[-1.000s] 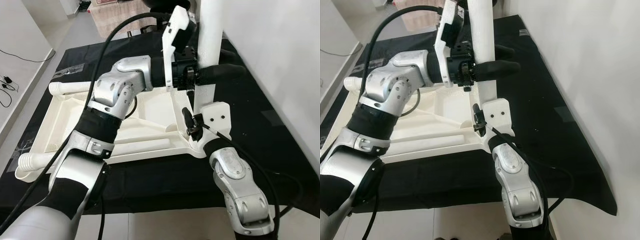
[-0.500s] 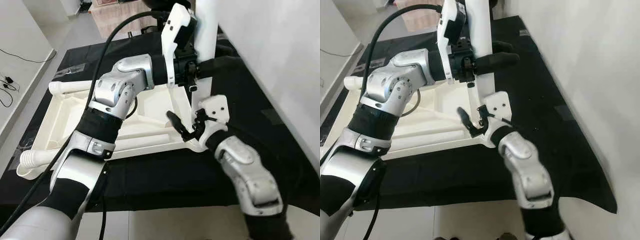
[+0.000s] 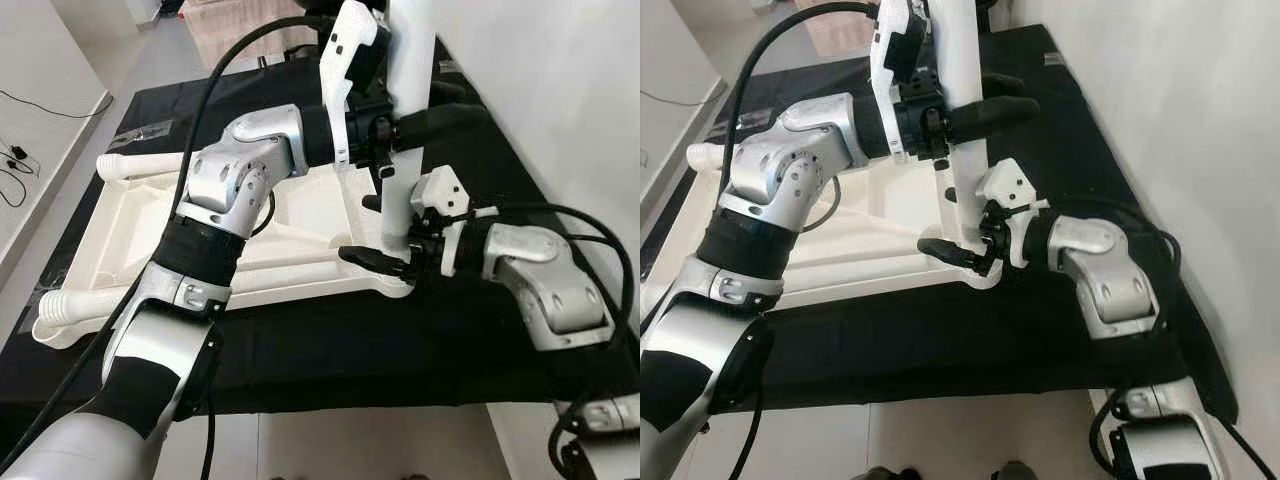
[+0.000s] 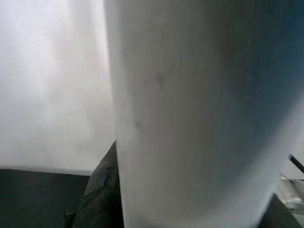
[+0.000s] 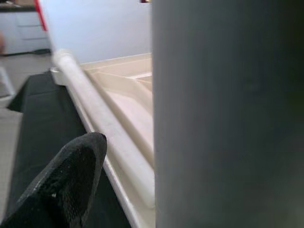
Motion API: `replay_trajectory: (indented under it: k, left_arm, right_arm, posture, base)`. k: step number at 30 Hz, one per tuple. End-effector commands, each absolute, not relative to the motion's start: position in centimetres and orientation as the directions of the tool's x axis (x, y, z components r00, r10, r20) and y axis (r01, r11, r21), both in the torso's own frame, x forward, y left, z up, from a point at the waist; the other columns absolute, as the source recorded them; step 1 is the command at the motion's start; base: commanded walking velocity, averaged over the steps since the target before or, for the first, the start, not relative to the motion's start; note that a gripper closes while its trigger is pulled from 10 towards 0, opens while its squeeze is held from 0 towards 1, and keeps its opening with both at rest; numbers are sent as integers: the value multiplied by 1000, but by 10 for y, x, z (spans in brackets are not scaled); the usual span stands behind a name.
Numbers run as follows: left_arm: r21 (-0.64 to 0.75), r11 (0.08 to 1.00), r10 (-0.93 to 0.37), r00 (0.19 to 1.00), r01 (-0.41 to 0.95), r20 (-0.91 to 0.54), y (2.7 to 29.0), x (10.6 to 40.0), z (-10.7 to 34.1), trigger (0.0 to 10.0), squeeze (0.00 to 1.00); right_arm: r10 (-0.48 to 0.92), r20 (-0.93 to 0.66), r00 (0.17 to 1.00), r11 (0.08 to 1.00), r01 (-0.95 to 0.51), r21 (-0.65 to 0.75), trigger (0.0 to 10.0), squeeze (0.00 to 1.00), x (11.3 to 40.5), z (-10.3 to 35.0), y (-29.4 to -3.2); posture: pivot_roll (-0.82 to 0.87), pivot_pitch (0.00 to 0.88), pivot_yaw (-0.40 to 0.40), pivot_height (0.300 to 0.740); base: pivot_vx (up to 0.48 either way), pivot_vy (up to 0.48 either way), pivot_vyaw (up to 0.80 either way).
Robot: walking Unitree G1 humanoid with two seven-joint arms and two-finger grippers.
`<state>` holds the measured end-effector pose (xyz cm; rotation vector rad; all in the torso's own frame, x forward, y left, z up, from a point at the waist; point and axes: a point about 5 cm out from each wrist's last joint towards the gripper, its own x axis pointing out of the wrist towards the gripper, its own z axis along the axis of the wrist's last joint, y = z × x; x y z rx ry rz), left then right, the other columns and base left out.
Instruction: Building children table
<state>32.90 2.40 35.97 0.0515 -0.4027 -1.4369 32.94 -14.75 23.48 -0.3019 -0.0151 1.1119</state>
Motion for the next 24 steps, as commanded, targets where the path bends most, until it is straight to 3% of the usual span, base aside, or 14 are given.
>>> replay_trajectory:
  k: [1, 2, 3, 4, 5, 6, 18, 19, 20, 21, 22, 23, 24]
  left_arm:
    - [286, 84, -976, 20, 954, 219, 17, 321, 360, 0, 0]
    - [288, 82, -975, 17, 954, 220, 17, 320, 360, 0, 0]
    - [288, 82, -975, 17, 954, 220, 17, 320, 360, 0, 0]
    - [290, 80, -975, 15, 954, 222, 16, 319, 361, 0, 0]
    - [291, 79, -975, 13, 953, 223, 16, 319, 361, 0, 0]
    - [294, 80, -975, 13, 952, 223, 16, 318, 362, 0, 0]
    - [299, 91, -972, 20, 950, 234, 16, 316, 362, 0, 0]
    - [285, 99, -971, 30, 953, 238, 16, 316, 361, 39, 1000]
    - [280, 108, -971, 41, 954, 236, 17, 317, 360, 7020, 1000]
    - [280, 108, -971, 41, 954, 236, 17, 317, 360, 7020, 1000]
    - [279, 142, -969, 76, 950, 237, 18, 319, 359, 10000, 1000]
    - [281, 161, -967, 94, 946, 239, 19, 320, 359, 10000, 0]
    - [281, 161, -967, 94, 946, 239, 19, 320, 359, 10000, 0]
  right_arm:
    - [918, -164, 361, 323, -921, -218, 10000, 0, 329, 226, -129]
    - [928, -158, 336, 304, -932, -200, 4784, 0, 333, 226, -130]
    - [928, -158, 336, 304, -932, -200, 4784, 0, 333, 226, -130]
    - [937, -150, 317, 288, -940, -186, 941, 0, 336, 227, -130]
    - [940, -149, 307, 278, -942, -188, 941, 0, 338, 227, -131]
    - [944, -154, 291, 262, -948, -182, 0, 0, 339, 227, -131]
    - [962, -172, 214, 185, -968, -170, 0, 0, 342, 218, -132]
    - [956, -189, 225, 191, -965, -182, 0, 0, 341, 215, -132]
    - [948, -202, 245, 208, -959, -191, 0, 0, 341, 211, -133]
    - [948, -202, 245, 208, -959, -191, 0, 0, 341, 211, -133]
    - [925, -222, 307, 267, -944, -193, 0, 0, 340, 204, -133]
    - [912, -229, 340, 301, -935, -189, 0, 0, 341, 202, -133]
    - [912, -229, 340, 301, -935, -189, 0, 0, 341, 202, -133]
  posture:
    - [-45, 152, 122, 740]
    - [-42, 152, 119, 740]
    - [-42, 152, 119, 740]
    - [-41, 153, 119, 740]
    - [-38, 152, 119, 740]
    - [-35, 151, 117, 740]
    - [-41, 147, 107, 740]
    - [-46, 147, 105, 740]
    - [-54, 144, 101, 740]
    - [-54, 144, 101, 740]
    - [-58, 146, 90, 740]
    - [-58, 146, 90, 740]
    - [-58, 146, 90, 740]
  base:
    - [0, 0, 0]
    - [0, 0, 0]
    - [0, 0, 0]
    - [0, 0, 0]
    - [0, 0, 0]
    - [0, 0, 0]
    - [0, 0, 0]
    - [0, 0, 0]
    - [0, 0, 0]
    - [0, 0, 0]
    - [0, 0, 0]
    - [0, 0, 0]
    - [0, 0, 0]
